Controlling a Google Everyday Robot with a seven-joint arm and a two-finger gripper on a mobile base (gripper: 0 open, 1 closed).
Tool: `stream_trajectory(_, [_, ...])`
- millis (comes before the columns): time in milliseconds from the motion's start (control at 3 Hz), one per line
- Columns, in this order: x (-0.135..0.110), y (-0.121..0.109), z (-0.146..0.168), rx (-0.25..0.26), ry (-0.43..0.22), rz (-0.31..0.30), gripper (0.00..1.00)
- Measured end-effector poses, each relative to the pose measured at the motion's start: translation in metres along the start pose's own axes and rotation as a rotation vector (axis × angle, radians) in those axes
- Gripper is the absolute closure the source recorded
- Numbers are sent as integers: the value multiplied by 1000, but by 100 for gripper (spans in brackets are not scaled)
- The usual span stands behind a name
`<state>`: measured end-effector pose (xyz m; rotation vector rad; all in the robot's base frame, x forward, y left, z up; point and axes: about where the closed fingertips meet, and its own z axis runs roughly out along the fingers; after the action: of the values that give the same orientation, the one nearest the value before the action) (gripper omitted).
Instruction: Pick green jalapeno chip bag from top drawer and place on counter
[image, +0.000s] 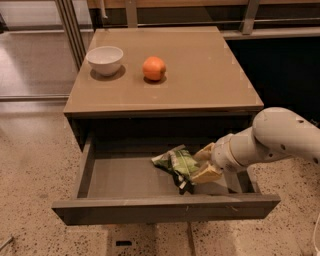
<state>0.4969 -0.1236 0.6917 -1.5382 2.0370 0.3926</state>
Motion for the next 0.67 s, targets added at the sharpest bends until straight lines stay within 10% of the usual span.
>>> stream_trajectory(667, [2,-4,26,-24,-43,21,0])
